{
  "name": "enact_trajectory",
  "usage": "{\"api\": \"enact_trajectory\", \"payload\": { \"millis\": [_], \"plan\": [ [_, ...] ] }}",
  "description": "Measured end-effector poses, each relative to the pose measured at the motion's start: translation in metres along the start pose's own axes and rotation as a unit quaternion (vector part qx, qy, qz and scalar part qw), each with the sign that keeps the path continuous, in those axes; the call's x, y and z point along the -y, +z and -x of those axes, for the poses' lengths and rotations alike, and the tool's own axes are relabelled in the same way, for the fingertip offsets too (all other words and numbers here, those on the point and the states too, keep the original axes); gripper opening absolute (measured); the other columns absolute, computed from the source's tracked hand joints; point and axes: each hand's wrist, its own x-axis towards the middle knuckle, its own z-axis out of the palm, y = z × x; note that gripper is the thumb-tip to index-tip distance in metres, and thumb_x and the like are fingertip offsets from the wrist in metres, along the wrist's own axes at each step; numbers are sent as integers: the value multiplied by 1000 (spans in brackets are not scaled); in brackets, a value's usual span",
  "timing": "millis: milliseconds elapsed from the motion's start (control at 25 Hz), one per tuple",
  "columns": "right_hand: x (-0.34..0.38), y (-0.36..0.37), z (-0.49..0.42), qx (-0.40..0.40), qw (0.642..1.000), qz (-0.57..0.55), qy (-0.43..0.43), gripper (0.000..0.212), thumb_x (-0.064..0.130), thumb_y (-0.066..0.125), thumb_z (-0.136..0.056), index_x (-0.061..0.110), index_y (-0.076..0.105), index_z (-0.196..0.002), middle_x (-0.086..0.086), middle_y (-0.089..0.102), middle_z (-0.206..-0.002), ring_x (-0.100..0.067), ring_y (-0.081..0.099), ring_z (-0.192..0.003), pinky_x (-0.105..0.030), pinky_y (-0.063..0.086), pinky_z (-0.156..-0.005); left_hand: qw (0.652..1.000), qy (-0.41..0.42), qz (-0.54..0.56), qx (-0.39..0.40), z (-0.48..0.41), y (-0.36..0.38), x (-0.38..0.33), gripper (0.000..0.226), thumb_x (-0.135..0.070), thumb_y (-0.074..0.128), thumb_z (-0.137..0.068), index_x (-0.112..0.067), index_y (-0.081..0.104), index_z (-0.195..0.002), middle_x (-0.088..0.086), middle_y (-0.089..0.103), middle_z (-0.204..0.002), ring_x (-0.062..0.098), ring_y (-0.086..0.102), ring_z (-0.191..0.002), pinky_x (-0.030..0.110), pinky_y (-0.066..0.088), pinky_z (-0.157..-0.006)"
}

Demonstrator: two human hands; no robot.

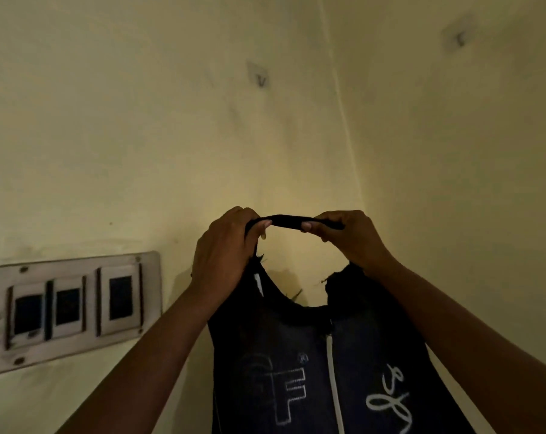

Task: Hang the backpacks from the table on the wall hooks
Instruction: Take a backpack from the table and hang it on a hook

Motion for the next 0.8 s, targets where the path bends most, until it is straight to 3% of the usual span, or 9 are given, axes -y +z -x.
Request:
{"api": "enact_trajectory", "payload": {
  "millis": [160, 320, 520, 600, 680, 800],
  "plan": [
    [-15, -5, -70, -1, 995, -44, -90, 22, 32, 63, -84, 22, 72, -101, 9, 56, -58, 5, 47, -41, -6, 30, -43, 996, 14, -69, -53, -58, 13, 10, 31, -38, 43, -94, -18, 62, -80, -5, 54, -77, 15, 52, -71, 28, 34, -62],
    [-21, 2, -141, -30, 985, -43, -162, 22, 25, 59, -88, 20, 71, -106, 10, 64, -69, 11, 54, -58, -4, 37, -58, 990, 30, -119, -73, -113, 13, 19, 30, -37, 43, -95, -18, 61, -80, -6, 54, -79, 16, 53, -74, 30, 38, -64],
    [-12, 23, -215, -159, 975, -12, -153, 22, 26, 53, -92, 19, 72, -101, -3, 73, -91, -12, 54, -66, -13, 34, -53, 961, 55, -266, -55, -180, 10, 24, 36, -43, 35, -96, -17, 60, -91, 0, 65, -80, 20, 60, -78, 31, 39, -63],
    [-2, 29, -234, -194, 970, -18, -147, 24, 28, 51, -93, 21, 70, -106, -3, 72, -96, -16, 59, -78, -24, 37, -61, 948, 59, -306, -62, -204, 3, 28, 38, -45, 34, -96, -16, 59, -95, 4, 67, -85, 24, 61, -83, 32, 39, -64],
    [8, 32, -250, -235, 960, -32, -146, 27, 30, 48, -94, 23, 66, -113, -2, 70, -102, -21, 61, -94, -26, 37, -70, 934, 66, -344, -65, -227, -2, 31, 39, -45, 32, -97, -15, 57, -98, 6, 67, -90, 26, 61, -86, 33, 39, -66],
    [20, 33, -277, -290, 945, -62, -140, 28, 30, 45, -95, 25, 65, -115, -2, 68, -107, -23, 60, -99, -27, 36, -71, 921, 86, -372, -79, -258, -2, 30, 41, -45, 29, -97, -14, 55, -103, 8, 67, -97, 29, 61, -90, 34, 39, -68]
  ]
}}
